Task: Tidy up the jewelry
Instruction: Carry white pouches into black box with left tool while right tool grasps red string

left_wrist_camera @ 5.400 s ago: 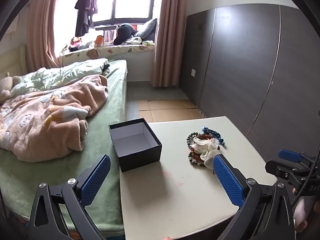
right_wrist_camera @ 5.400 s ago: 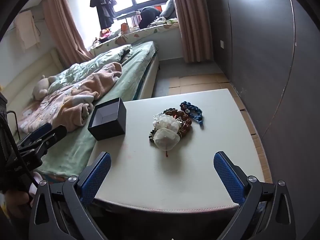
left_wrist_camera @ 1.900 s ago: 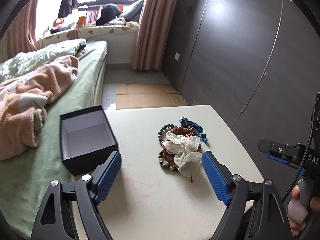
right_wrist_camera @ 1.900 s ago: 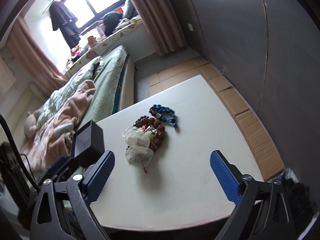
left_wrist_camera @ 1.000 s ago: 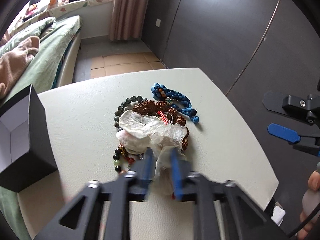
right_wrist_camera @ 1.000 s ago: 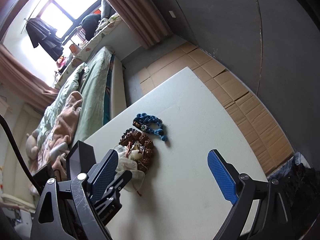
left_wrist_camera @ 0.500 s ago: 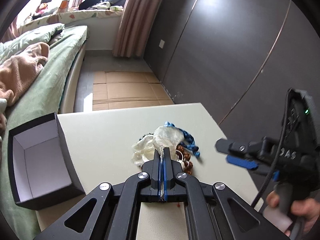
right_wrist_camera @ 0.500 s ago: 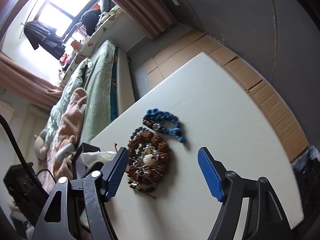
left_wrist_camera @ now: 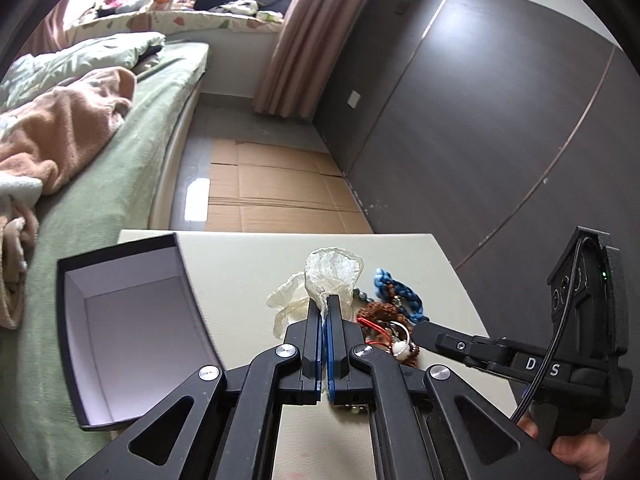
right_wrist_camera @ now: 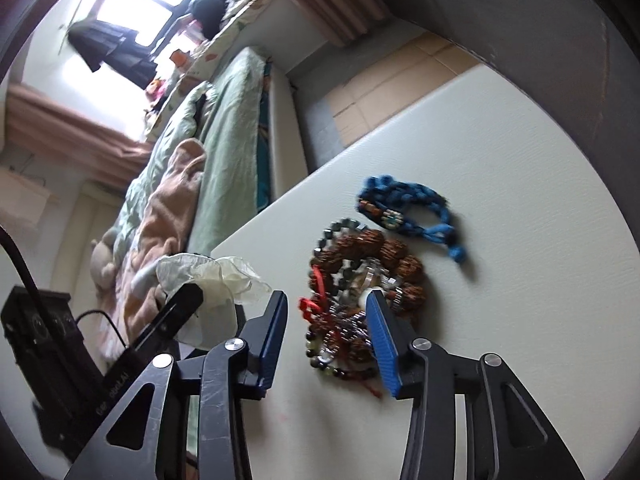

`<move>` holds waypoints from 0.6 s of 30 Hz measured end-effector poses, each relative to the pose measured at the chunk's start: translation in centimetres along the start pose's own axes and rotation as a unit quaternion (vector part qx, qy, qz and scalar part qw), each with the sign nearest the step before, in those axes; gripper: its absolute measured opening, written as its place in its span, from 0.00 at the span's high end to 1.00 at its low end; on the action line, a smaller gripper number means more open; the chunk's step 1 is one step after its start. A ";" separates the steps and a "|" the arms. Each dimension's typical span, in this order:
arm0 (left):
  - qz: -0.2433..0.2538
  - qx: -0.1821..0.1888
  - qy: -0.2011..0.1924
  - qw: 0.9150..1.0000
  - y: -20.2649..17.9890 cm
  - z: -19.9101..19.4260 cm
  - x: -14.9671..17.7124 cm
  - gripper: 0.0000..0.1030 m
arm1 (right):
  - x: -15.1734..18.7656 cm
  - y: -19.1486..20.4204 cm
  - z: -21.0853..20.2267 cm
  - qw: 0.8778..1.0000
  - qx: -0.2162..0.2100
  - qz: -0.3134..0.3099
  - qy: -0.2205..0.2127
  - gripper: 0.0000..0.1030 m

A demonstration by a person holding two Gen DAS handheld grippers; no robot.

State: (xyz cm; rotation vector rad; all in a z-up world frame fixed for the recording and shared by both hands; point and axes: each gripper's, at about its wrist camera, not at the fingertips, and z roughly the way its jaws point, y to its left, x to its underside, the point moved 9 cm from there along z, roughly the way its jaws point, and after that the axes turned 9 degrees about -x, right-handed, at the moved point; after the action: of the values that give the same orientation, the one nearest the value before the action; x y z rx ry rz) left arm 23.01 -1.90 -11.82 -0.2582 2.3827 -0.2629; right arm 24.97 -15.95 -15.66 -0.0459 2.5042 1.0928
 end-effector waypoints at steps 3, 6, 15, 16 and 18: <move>-0.011 -0.006 0.000 1.000 1.1 -0.2 -0.1 0.99 | -0.2 0.7 0.6 0.999 0.012 -0.034 0.002 0.60; -0.022 -0.008 0.000 1.000 1.8 -0.6 -0.2 0.99 | -0.1 1.3 2.3 0.996 0.036 -0.074 0.024 0.60; -0.051 -0.019 -0.011 0.998 4.5 -2.3 -0.9 0.99 | 1.8 1.2 4.8 0.984 0.091 -0.136 0.073 0.60; -0.053 -0.020 -0.014 0.998 4.8 -2.6 -0.9 0.99 | 1.9 1.3 4.7 0.983 0.097 -0.142 0.071 0.65; -0.056 -0.021 -0.018 0.998 5.2 -3.2 -0.8 0.99 | 2.0 1.3 4.3 0.983 0.096 -0.141 0.064 0.96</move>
State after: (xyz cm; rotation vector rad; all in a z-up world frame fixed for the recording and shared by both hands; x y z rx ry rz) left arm 20.83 3.71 -10.36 -0.4145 2.3433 -0.2573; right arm 24.45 -11.73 -18.14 -0.4154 2.6036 0.7522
